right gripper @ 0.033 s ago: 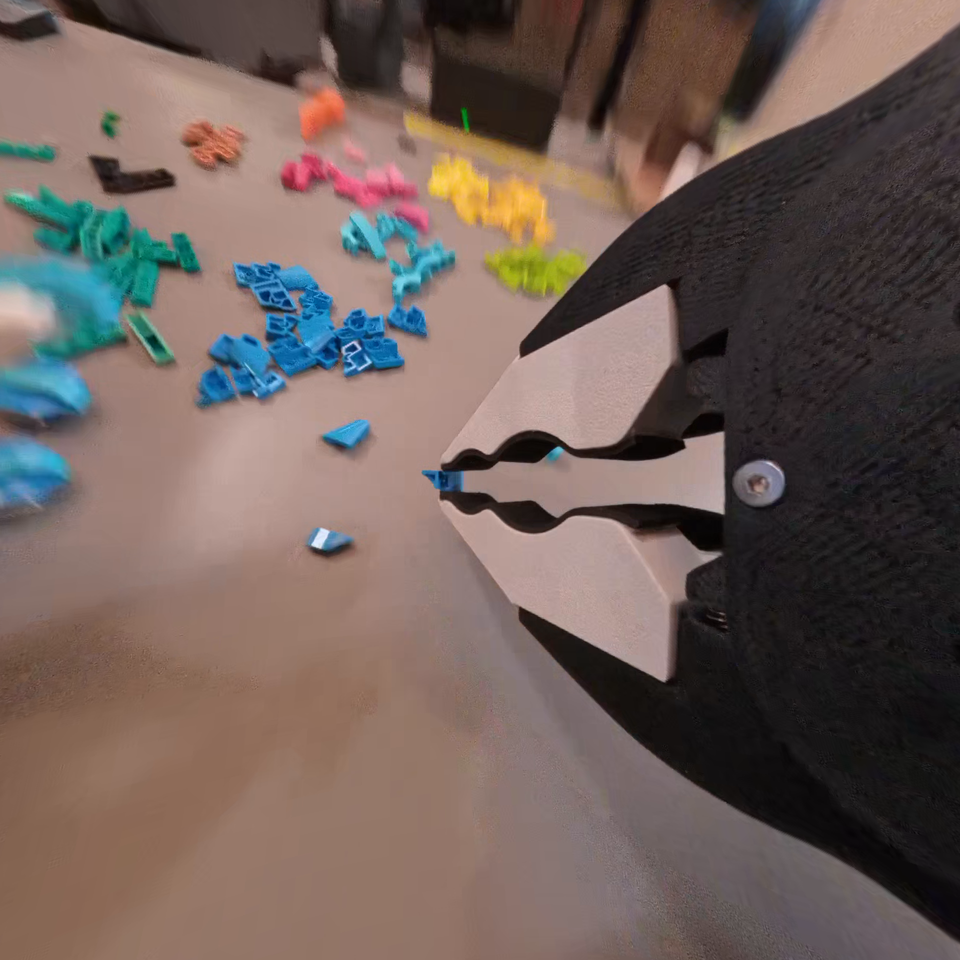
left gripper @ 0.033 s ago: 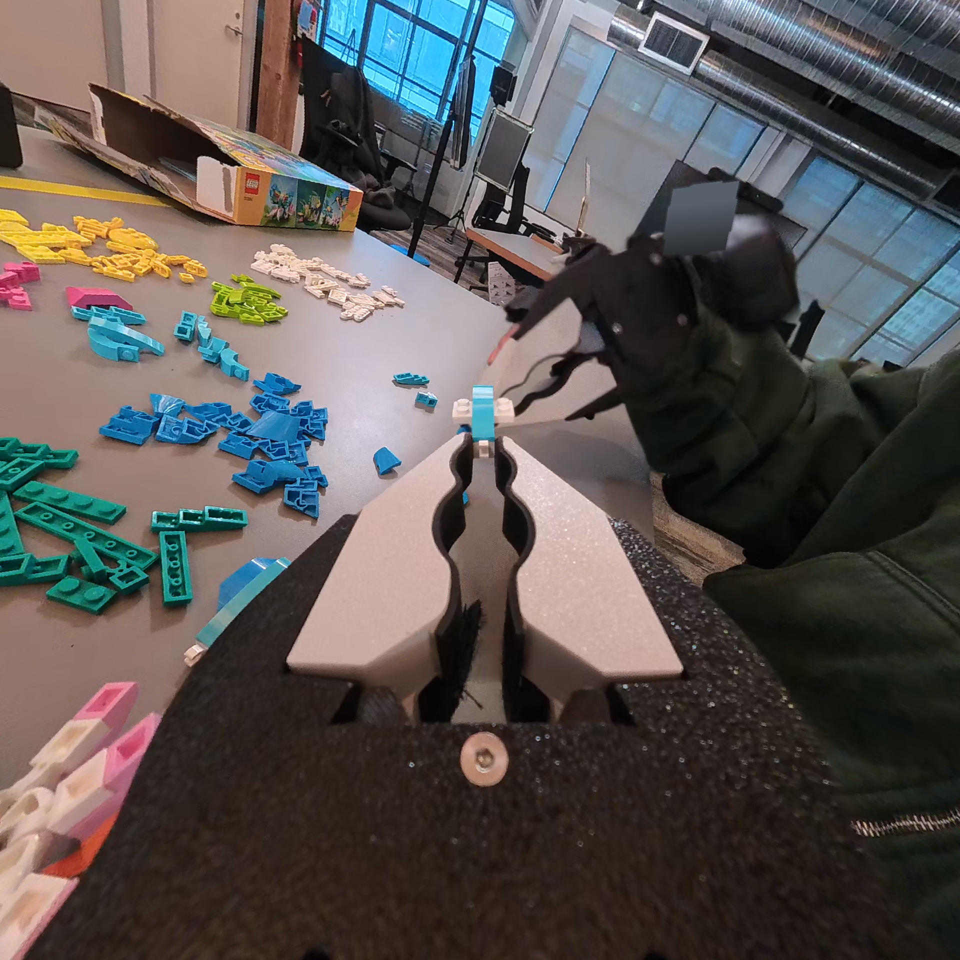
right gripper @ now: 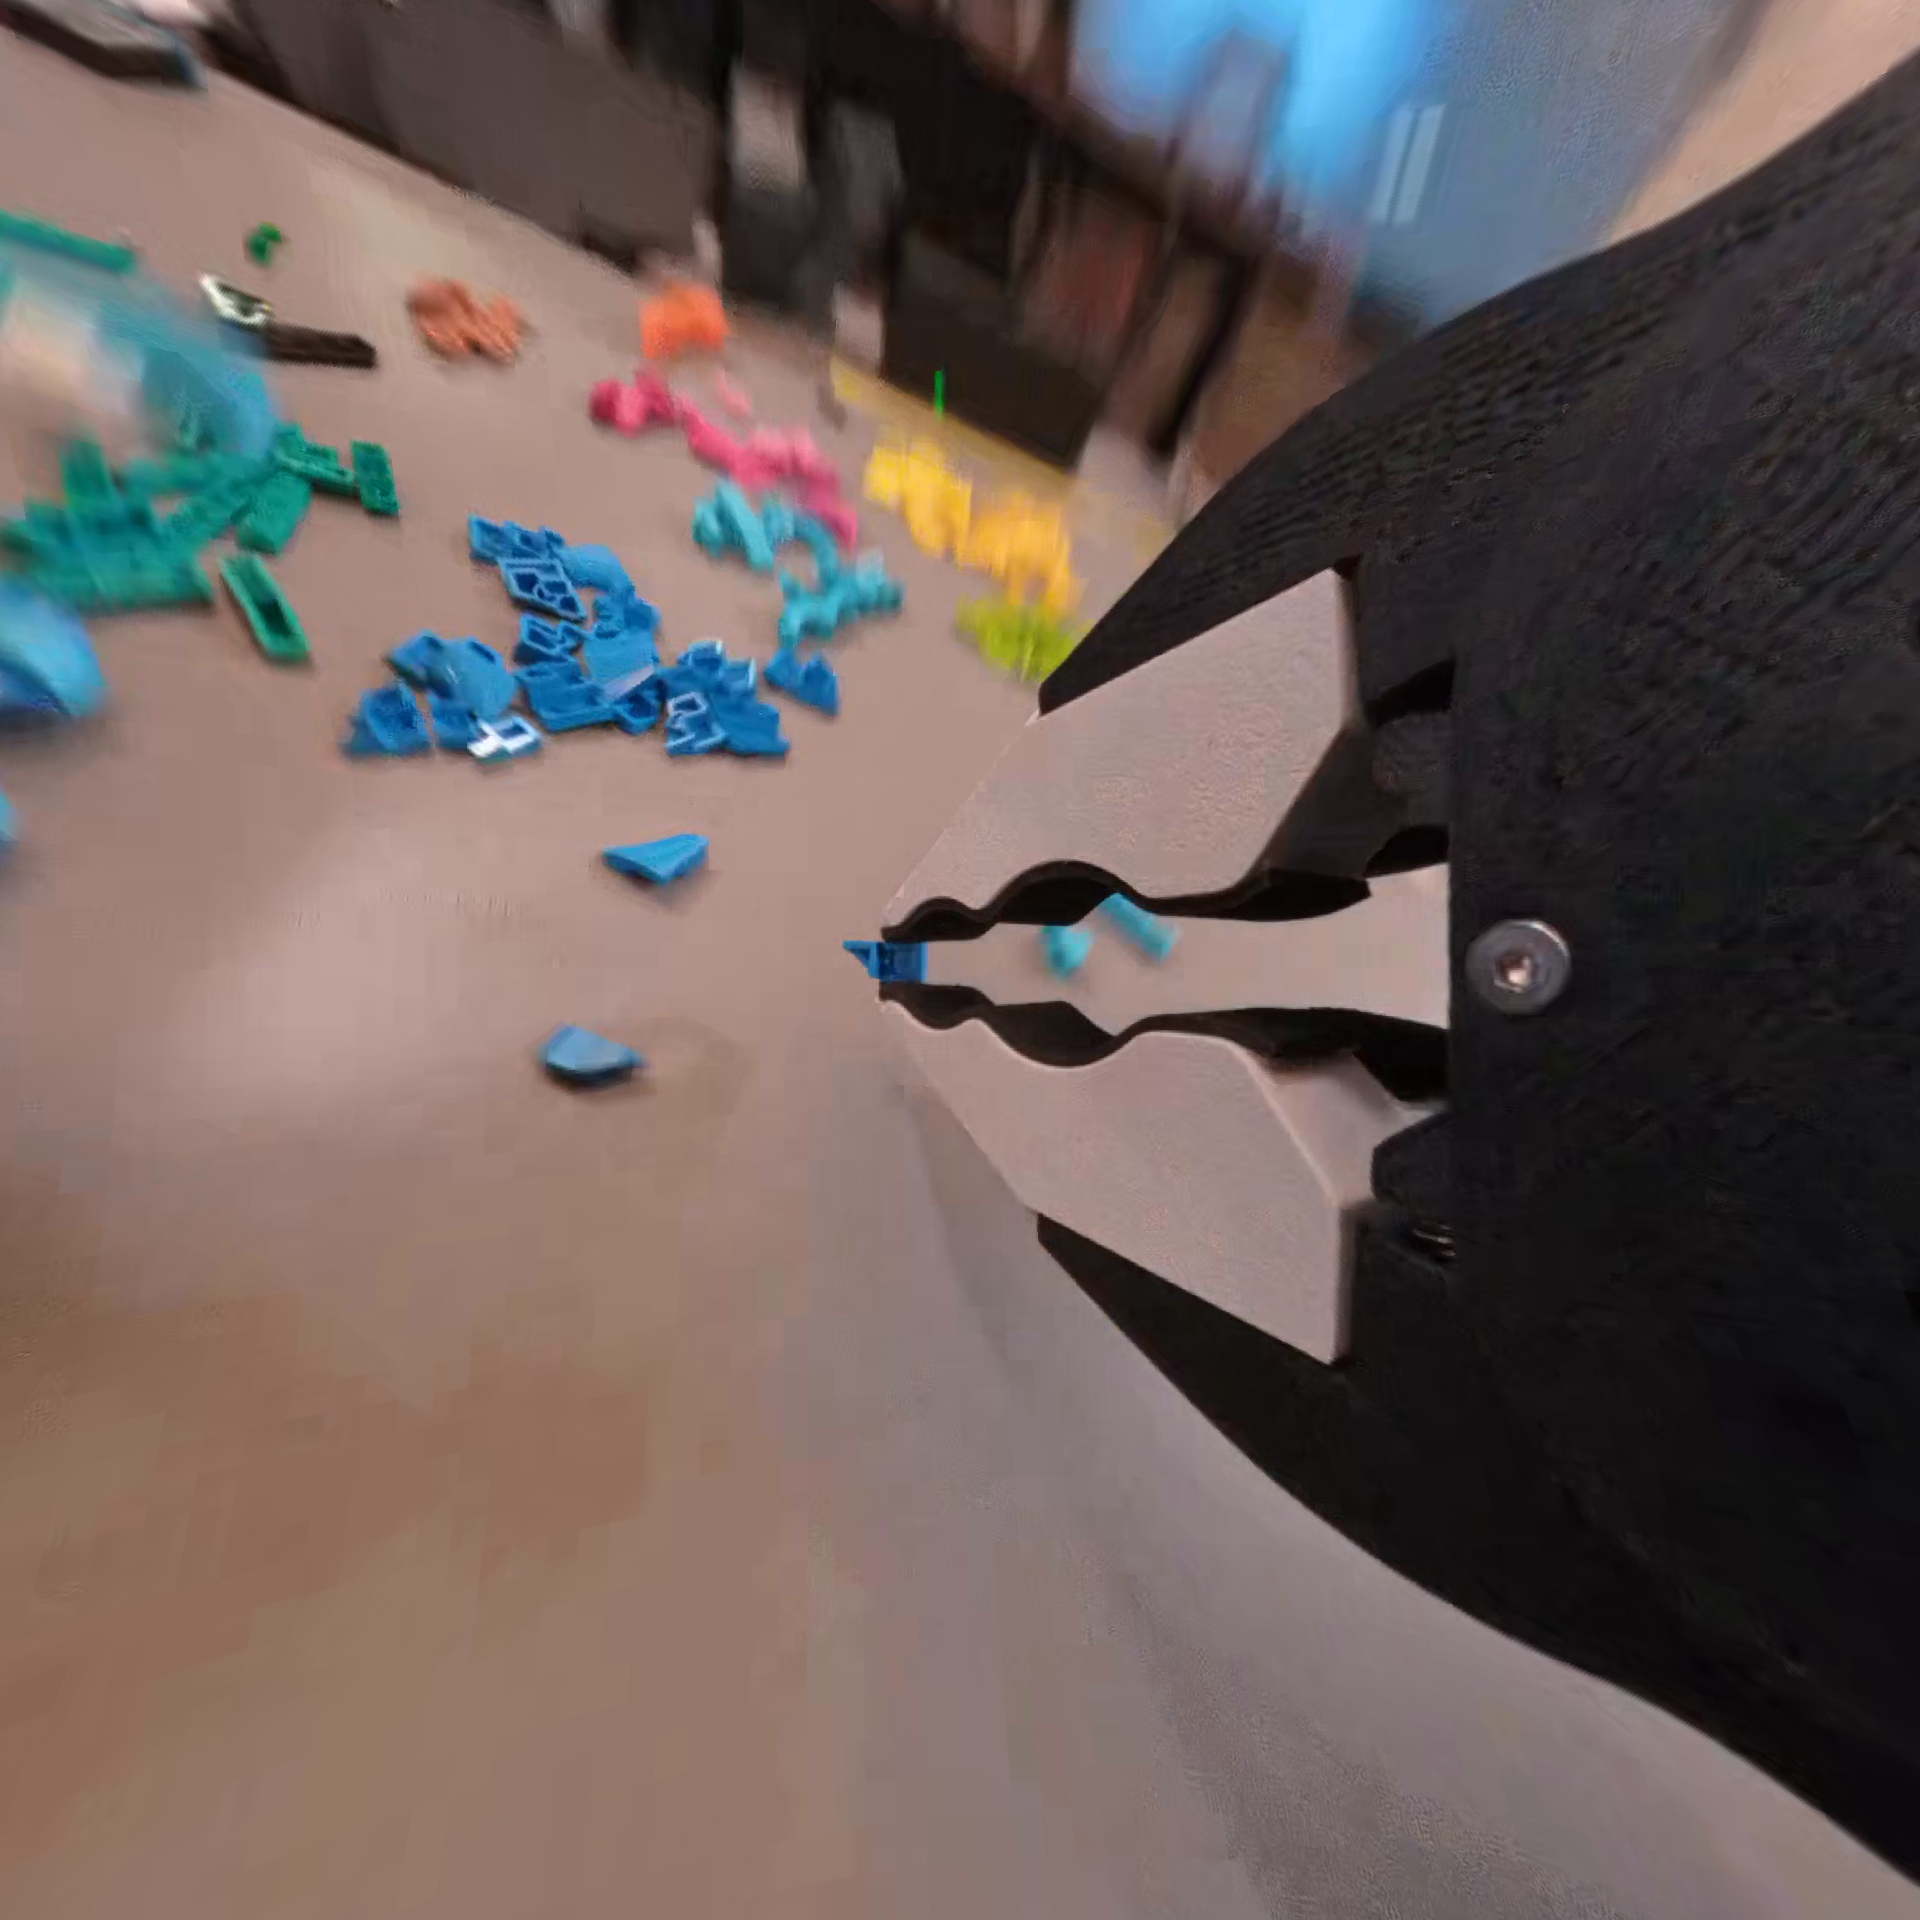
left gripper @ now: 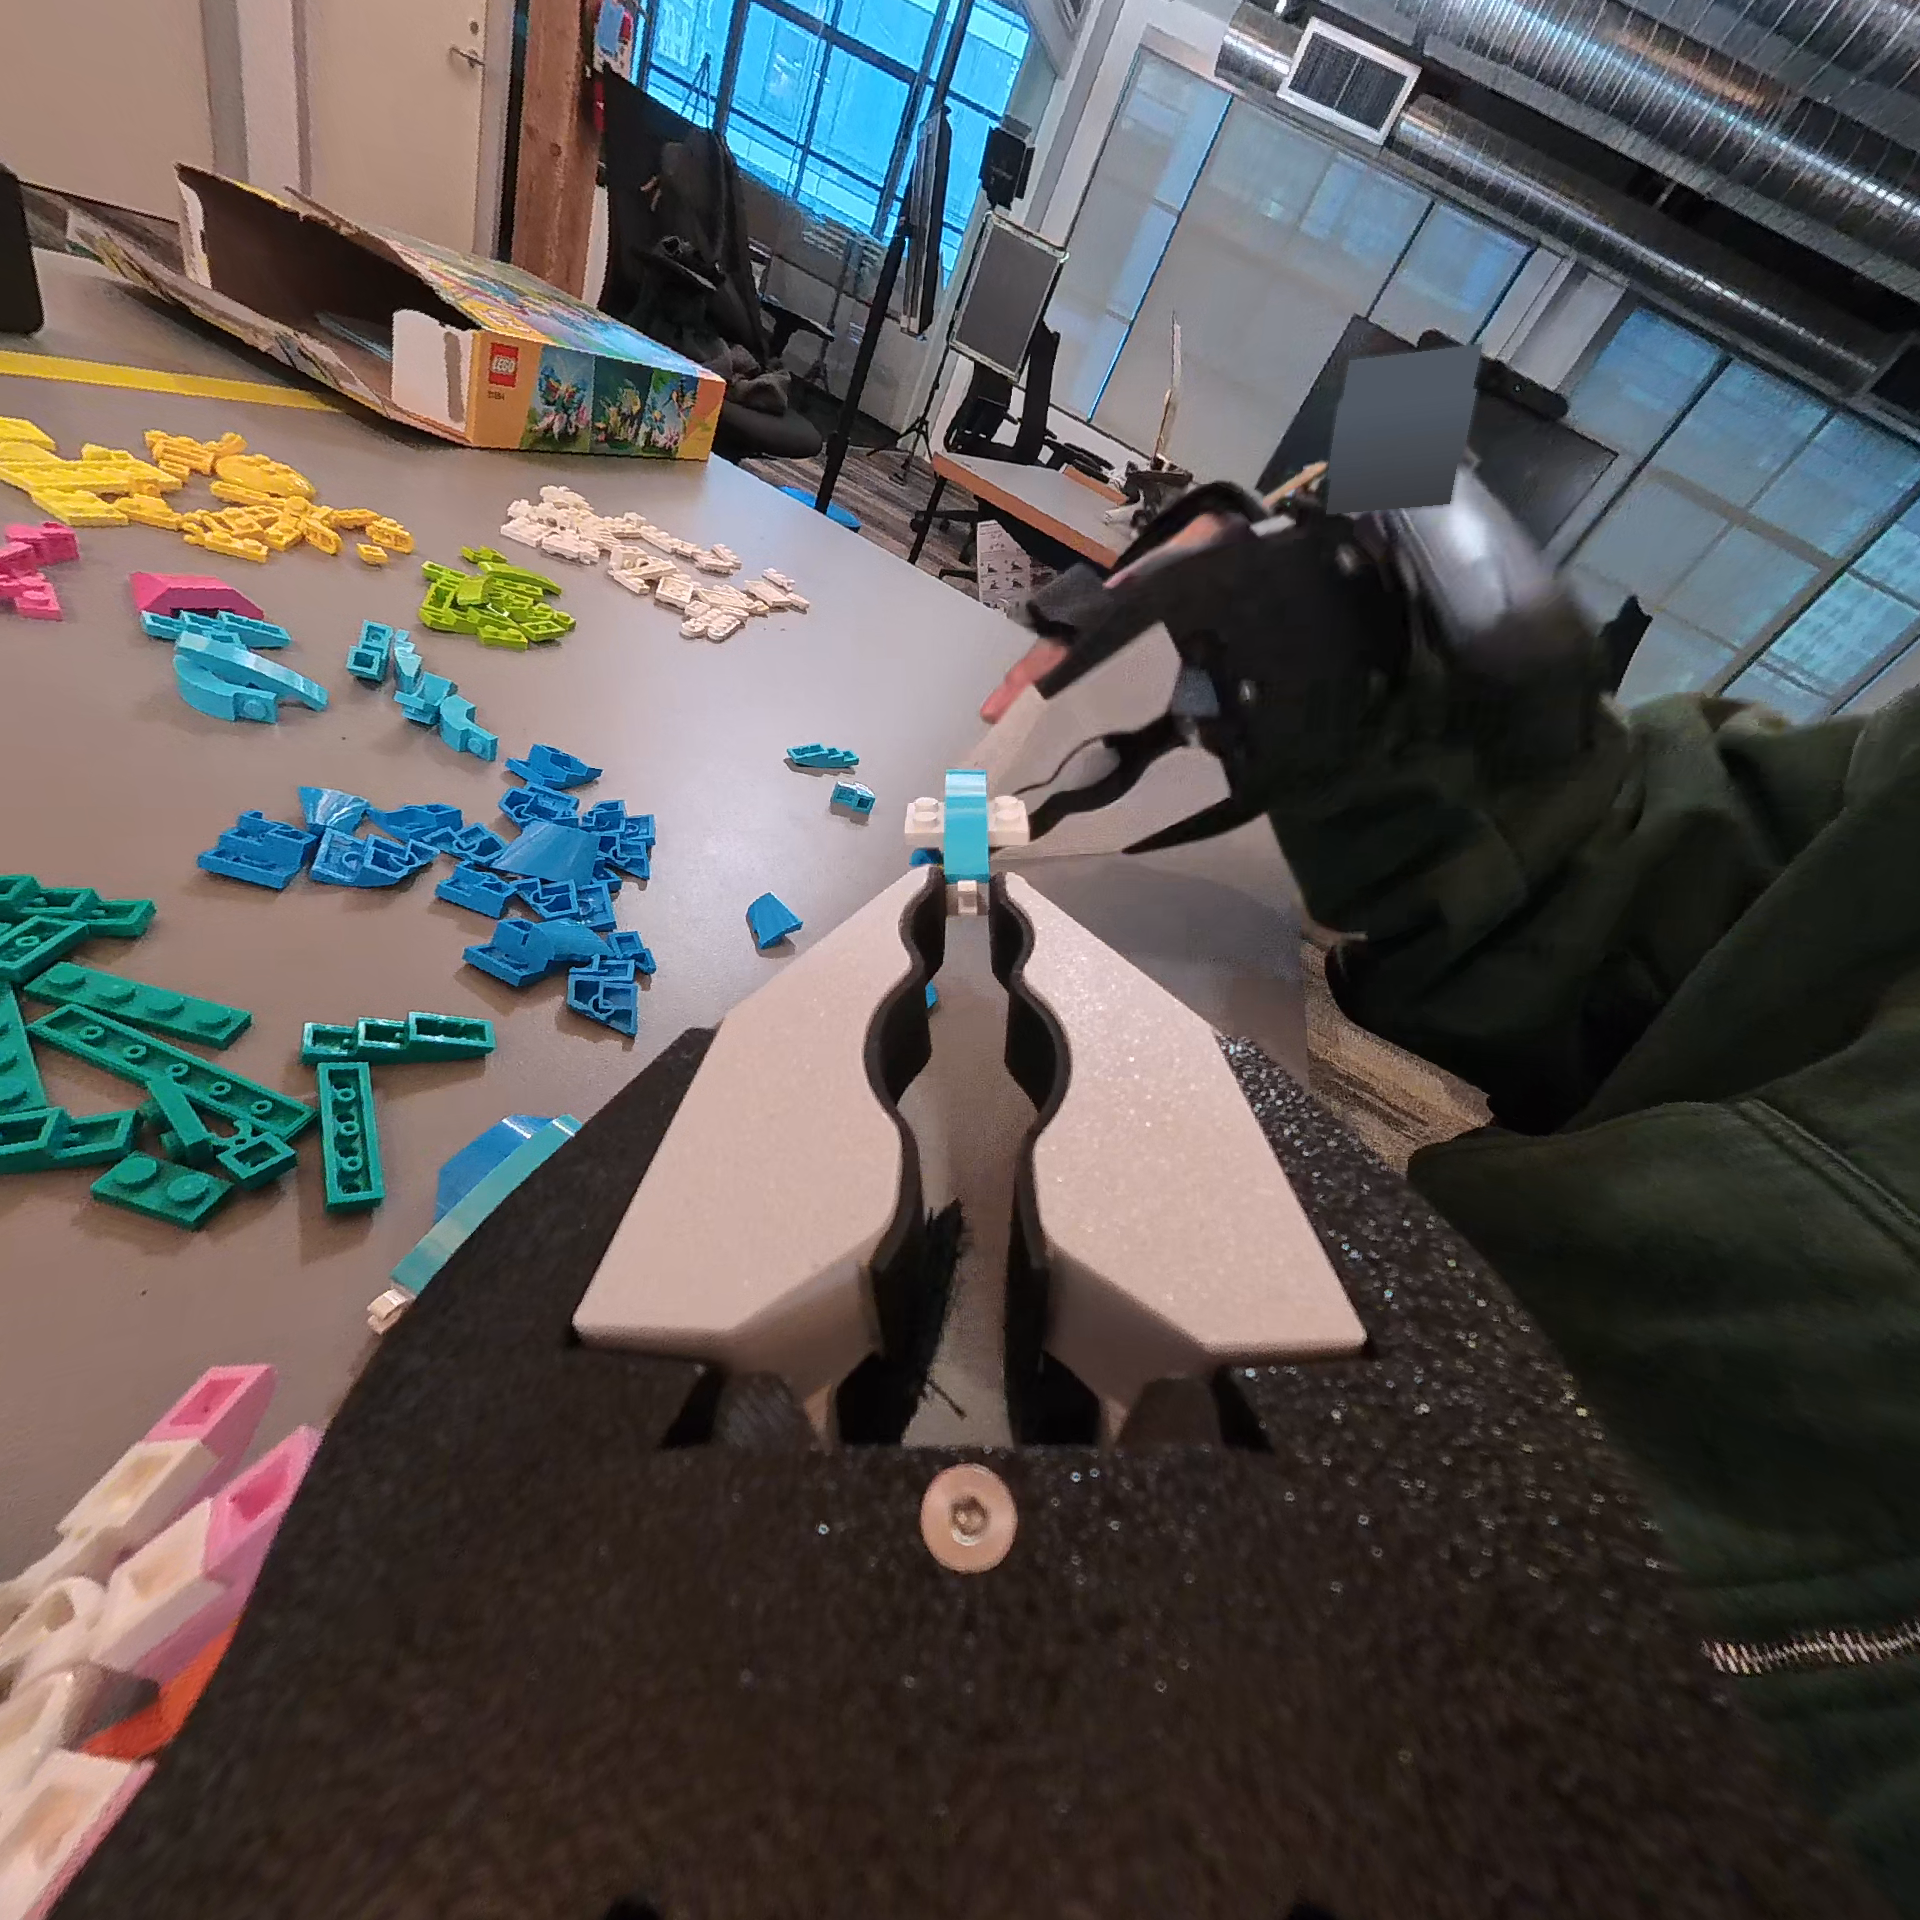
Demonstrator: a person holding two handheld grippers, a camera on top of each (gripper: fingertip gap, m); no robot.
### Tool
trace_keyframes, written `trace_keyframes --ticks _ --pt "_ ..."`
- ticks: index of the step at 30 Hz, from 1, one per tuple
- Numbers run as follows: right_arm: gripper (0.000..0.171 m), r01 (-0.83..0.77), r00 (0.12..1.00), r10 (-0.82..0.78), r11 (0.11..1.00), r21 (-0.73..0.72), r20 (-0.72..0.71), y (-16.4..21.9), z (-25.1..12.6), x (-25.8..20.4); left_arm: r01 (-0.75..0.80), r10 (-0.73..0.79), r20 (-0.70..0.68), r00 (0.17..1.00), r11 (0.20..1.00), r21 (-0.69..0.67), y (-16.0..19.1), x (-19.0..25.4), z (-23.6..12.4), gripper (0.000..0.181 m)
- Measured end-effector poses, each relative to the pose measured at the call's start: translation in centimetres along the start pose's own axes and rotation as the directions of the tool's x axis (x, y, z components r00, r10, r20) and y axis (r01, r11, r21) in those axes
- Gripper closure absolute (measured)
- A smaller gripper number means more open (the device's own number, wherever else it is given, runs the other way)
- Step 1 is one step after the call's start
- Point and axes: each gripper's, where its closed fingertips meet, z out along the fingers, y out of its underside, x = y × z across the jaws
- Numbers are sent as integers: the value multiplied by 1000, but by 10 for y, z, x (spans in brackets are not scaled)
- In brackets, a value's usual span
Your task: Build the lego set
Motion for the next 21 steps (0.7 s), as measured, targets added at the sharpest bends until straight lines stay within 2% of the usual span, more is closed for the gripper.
trace_keyframes --ticks 1,3,4,6,9,11,14,17,19,21 --pt "165 197 977 -205 974 -116 -63 8 1 2 -2 2 0 1000 1000 -2 0 0 0 175" --pt "165 524 822 -566 796 -304 -66 19 2 1 -5 5 2 1000 1000 -1 0 0 0 176" --pt "165 630 727 -684 696 -345 -53 19 3 -1 -4 4 3 1000 1000 -2 0 0 0 176" --pt "165 756 586 -810 554 -349 -19 18 4 -10 -6 6 4 1000 1000 -4 0 0 0 176" --pt "165 842 457 -889 435 -320 -7 12 3 -24 -12 13 5 1000 1000 -7 1 0 1 176" --pt "165 872 404 -914 397 -286 -39 2 -1 -31 -15 15 4 1000 1000 -8 1 1 1 176" --pt "155 865 438 -893 450 -222 -102 -12 -8 -39 -12 12 1 1000 1000 -7 1 1 0 176" --pt "139 808 554 -822 569 -150 -134 -21 -17 -41 -12 12 1 1000 1000 -7 1 1 0 176" --pt "132 708 693 -707 704 -57 -139 -26 -23 -44 -15 15 1 1000 1000 -8 1 1 1 176" --pt "137 436 900 -431 897 75 -69 -28 -26 -46 -16 16 1 1000 1000 -9 1 1 1 176"
